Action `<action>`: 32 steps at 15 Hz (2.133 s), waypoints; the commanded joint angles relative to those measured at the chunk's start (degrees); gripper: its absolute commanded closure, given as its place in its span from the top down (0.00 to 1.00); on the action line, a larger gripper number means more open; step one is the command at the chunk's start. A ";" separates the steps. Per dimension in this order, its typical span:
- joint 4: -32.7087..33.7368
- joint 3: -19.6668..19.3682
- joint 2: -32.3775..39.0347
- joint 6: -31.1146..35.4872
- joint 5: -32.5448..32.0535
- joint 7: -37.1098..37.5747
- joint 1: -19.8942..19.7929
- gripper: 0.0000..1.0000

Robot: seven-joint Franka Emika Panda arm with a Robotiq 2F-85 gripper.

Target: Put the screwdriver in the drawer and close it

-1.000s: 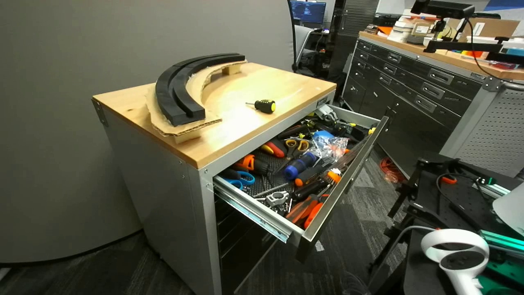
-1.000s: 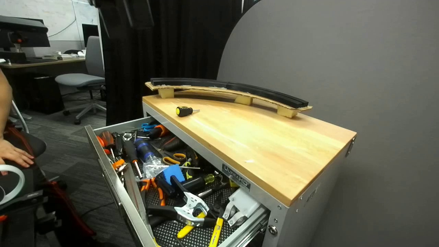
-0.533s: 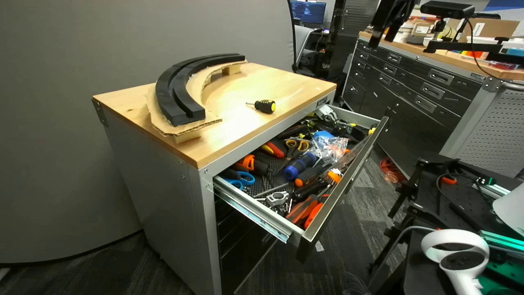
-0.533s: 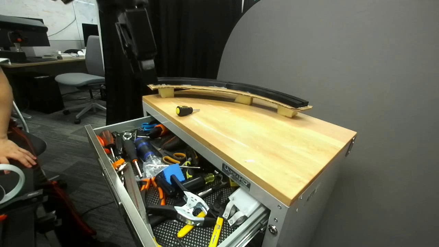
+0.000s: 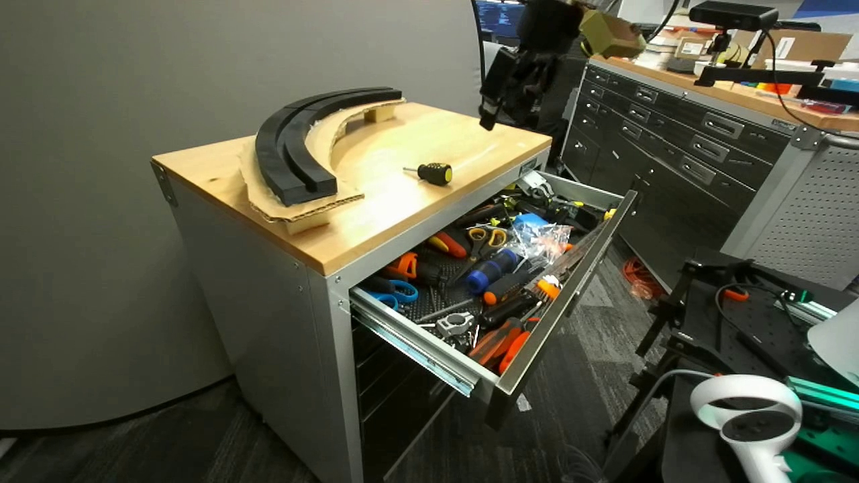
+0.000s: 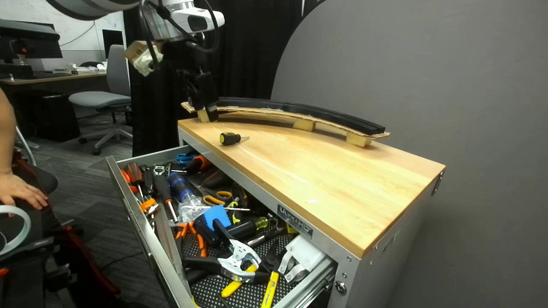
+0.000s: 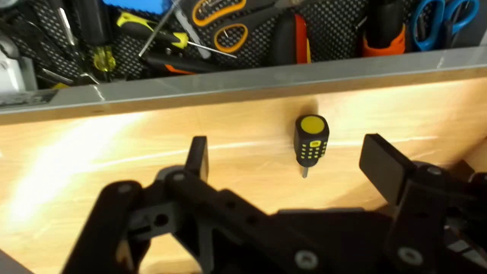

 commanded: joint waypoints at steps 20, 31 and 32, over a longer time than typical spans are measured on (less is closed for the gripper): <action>14.86 -27.76 23.44 23.28 -32.34 37.25 23.90 0.56; 5.67 -4.90 20.68 14.72 -6.68 16.61 9.93 1.00; 5.30 -4.13 20.42 13.52 -5.76 16.01 9.45 1.00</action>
